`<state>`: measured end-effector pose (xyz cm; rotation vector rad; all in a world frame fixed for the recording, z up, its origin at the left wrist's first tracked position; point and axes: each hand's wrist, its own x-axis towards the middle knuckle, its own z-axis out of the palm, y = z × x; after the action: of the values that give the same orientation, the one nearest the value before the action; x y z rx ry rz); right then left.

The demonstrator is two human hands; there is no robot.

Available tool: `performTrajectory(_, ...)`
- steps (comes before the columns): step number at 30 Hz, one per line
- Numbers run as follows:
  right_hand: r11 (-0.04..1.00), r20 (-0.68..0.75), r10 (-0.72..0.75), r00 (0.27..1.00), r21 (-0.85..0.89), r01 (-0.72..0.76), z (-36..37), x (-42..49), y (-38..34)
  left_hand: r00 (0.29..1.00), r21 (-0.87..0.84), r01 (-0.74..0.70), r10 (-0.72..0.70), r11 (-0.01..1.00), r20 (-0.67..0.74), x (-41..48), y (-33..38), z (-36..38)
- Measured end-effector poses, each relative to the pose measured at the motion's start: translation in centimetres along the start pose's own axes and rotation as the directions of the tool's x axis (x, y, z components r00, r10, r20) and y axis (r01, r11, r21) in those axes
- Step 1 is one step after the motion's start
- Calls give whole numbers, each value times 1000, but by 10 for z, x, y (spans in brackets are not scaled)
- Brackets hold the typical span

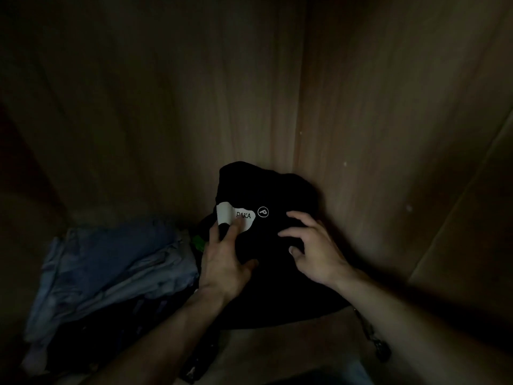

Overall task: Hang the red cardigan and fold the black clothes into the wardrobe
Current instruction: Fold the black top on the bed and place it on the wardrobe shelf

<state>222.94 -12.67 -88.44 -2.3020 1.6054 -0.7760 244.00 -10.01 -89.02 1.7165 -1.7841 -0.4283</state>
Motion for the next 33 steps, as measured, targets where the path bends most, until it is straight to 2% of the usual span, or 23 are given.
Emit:
performTrajectory(7,997,-32,16,999,71,-14,41,-1,26,995,186,-95,90,978,35,15,-27,22)
performTrajectory(14,999,34,0,999,41,-1,64,21,39,998,91,-54,52,994,25,33,-61,48)
performTrajectory(18,999,44,30,999,40,-32,78,51,54,997,145,-58,50,988,58,66,-68,60)
performTrajectory(21,999,47,26,999,20,-27,86,77,69,998,108,-56,52,993,40,91,-78,73)
performTrajectory(26,1000,110,23,994,-19,-21,111,105,102,998,57,15,-19,998,64,112,-109,120)
performTrajectory(28,995,139,79,987,-66,-71,128,107,124,983,123,47,-68,991,170,115,-128,142)
performTrajectory(30,975,234,191,953,-159,-156,146,102,145,943,228,86,-152,970,295,112,-147,161)
performTrajectory(32,929,369,326,870,-297,-222,162,93,159,917,332,123,-235,935,321,109,-156,174)
performTrajectory(33,909,391,362,846,-350,-227,169,89,163,932,399,92,-220,912,288,108,-155,178)
